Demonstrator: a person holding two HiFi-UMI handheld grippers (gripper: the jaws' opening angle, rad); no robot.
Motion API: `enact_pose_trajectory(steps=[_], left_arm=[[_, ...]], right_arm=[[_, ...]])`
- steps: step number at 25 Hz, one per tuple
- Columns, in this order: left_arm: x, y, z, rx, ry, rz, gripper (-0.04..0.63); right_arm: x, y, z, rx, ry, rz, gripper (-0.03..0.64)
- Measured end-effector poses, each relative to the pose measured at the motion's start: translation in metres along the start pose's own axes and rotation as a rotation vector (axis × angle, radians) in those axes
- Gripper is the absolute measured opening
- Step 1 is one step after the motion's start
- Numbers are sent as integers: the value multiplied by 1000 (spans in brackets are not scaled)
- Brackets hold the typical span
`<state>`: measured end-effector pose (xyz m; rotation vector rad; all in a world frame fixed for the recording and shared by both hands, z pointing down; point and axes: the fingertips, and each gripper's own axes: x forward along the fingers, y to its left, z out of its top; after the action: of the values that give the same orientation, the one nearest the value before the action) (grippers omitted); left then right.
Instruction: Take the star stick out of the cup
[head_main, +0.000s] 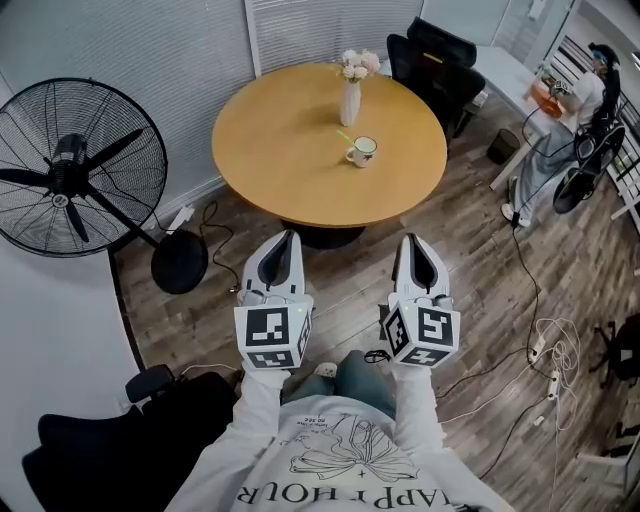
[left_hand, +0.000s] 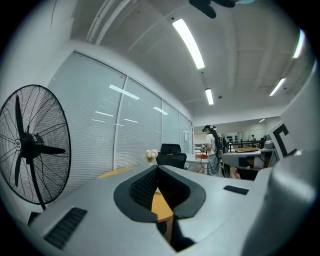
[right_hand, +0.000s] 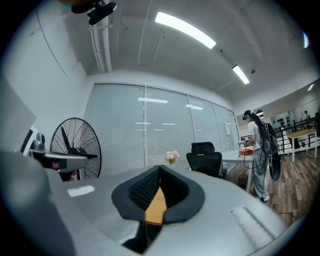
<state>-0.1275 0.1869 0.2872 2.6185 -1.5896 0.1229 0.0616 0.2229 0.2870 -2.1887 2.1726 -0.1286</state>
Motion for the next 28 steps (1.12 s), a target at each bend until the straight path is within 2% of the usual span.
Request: enact_pose_trajectory(steps=[7, 13, 28], left_arm=[[13, 8, -2, -1, 5, -2, 6], [42, 17, -12, -16, 29, 32, 6], [169, 18, -5, -13, 40, 99, 6]], right_arm=[[18, 3, -9, -18, 35, 16, 11], [51, -4, -15, -19, 42, 37, 12], [178, -60, -16, -1, 63, 119, 12]])
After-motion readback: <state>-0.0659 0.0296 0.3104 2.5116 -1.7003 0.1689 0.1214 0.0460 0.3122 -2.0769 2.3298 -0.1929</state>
